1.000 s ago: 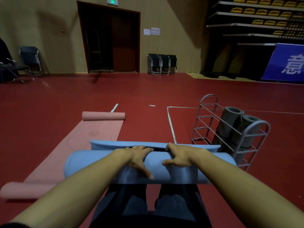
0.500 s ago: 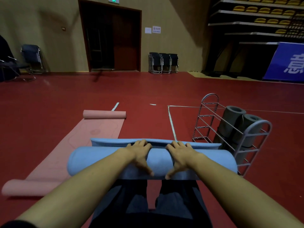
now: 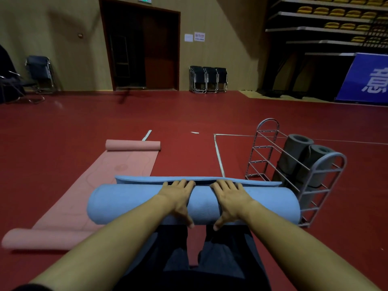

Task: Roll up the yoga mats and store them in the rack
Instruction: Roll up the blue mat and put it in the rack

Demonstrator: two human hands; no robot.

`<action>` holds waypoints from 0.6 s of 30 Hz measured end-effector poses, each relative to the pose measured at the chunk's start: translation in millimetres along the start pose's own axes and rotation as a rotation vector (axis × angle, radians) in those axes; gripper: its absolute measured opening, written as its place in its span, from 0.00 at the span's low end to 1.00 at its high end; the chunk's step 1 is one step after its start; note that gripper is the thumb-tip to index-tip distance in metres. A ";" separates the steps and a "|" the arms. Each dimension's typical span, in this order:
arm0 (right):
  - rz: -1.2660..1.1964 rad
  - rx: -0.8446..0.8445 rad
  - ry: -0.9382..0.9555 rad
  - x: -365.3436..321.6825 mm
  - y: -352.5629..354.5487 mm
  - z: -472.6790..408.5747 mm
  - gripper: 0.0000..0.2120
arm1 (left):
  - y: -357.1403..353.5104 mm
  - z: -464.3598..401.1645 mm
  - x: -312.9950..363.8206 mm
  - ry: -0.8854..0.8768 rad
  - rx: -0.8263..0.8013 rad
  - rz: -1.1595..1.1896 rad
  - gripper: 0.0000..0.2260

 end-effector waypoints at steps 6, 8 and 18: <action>0.106 0.119 0.064 -0.5 4.0 6.2 0.51 | 7.7 1.1 -0.8 -0.037 0.070 -0.042 0.54; 0.111 0.097 0.084 -1.4 11.7 7.9 0.49 | 14.3 2.7 -1.7 -0.046 0.058 -0.020 0.52; -0.233 -0.364 0.054 -12.2 31.0 13.6 0.51 | 19.9 21.1 -7.5 -0.063 -0.356 0.266 0.45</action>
Point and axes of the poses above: each hand's wrist, its own z-axis away from the middle knuckle, its own y-axis out of the back of the hand, x = y × z, the point moved 6 cm from there along -z, towards the middle knuckle, and after that the axes turned 3 degrees about -x, right-handed, at the moved point
